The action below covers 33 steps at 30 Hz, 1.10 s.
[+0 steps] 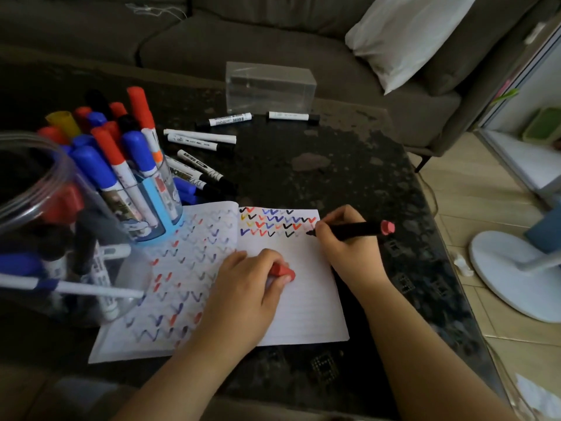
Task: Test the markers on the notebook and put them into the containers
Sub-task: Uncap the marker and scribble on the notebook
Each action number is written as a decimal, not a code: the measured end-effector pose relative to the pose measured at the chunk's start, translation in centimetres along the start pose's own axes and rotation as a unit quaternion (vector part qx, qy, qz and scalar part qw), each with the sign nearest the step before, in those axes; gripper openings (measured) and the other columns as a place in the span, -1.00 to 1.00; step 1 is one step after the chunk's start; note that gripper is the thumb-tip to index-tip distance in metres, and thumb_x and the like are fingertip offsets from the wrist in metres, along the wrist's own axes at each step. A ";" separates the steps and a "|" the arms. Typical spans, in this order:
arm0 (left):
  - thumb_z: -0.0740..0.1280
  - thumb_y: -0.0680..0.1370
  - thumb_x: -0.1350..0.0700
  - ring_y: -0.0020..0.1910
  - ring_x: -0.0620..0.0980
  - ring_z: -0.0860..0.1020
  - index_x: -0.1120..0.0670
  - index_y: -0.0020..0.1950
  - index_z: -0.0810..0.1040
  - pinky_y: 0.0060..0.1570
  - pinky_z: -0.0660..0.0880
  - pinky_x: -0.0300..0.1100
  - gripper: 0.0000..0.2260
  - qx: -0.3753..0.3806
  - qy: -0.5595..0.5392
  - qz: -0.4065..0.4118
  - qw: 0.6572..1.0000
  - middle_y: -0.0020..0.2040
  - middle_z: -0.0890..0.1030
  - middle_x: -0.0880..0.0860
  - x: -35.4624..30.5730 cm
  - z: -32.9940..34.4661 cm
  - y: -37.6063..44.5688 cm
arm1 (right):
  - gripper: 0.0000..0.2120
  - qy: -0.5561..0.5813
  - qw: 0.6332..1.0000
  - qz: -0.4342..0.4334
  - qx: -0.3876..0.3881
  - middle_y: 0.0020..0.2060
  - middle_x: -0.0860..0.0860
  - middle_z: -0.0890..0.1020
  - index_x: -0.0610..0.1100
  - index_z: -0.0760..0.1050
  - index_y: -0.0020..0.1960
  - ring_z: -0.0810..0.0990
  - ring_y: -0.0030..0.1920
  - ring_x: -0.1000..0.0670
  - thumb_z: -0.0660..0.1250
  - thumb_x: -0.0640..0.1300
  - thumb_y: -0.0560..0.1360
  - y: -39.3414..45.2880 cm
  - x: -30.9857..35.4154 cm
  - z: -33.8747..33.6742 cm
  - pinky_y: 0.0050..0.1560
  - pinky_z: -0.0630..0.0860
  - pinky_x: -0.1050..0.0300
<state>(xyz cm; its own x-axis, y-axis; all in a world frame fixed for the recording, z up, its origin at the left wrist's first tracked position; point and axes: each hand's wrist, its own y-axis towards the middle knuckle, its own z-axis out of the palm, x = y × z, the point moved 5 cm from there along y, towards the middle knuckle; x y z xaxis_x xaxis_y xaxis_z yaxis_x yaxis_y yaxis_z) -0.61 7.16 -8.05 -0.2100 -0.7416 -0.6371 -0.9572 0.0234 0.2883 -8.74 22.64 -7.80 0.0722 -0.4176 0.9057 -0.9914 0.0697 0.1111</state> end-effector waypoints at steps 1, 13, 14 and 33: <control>0.29 0.52 0.01 -0.15 -0.42 0.30 -0.01 -0.03 0.46 0.14 0.24 -0.29 -0.91 -0.006 0.000 0.010 1.000 -0.11 0.56 -0.18 0.1 0.2 0.0 | -0.89 -0.005 1.000 -0.003 -0.001 -0.33 0.01 0.57 -0.19 0.49 -0.18 0.51 -0.38 0.23 0.38 -0.19 0.48 0.0 -0.2 0.1 -0.39 0.40 0.44; 0.44 0.43 0.15 -0.12 -0.59 0.30 0.03 -0.11 0.49 -0.02 0.34 -0.22 -0.85 -0.052 0.014 0.047 0.997 -0.23 0.49 -0.24 0.2 0.3 -0.1 | -0.76 -0.031 0.999 -0.013 0.019 -0.38 -0.08 0.50 -0.30 0.41 -0.21 0.39 -0.46 0.18 0.37 -0.16 0.49 0.2 -0.4 0.7 -0.49 0.31 0.39; 0.44 0.43 0.15 -0.16 -0.57 0.31 0.02 -0.11 0.49 0.00 0.34 -0.21 -0.85 -0.054 0.013 0.046 0.997 -0.23 0.56 -0.20 0.3 0.3 -0.1 | -0.76 -0.027 0.999 -0.009 0.016 -0.39 -0.07 0.49 -0.31 0.39 -0.22 0.38 -0.47 0.18 0.37 -0.18 0.48 0.2 -0.5 0.6 -0.50 0.30 0.39; 0.30 0.54 0.04 -0.01 -0.22 0.49 -0.09 0.00 0.55 -0.06 0.37 -0.51 -0.93 0.037 -0.130 -0.093 0.986 -0.05 0.57 -0.16 1.6 -0.1 0.3 | -0.87 0.175 0.971 0.165 -0.011 -0.41 0.05 0.48 -0.09 0.48 -0.19 0.42 -0.38 0.10 0.33 -0.10 0.52 -1.1 -0.1 -1.4 -0.32 0.40 0.20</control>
<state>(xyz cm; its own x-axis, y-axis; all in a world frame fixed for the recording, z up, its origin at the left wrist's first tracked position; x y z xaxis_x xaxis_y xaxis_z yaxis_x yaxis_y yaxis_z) -1.20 5.92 -8.96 -0.0648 -0.5409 -0.8386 -0.9938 -0.0412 0.1034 -7.54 23.88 -7.40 -0.2117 -0.0360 0.9767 -0.9646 0.1683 -0.2029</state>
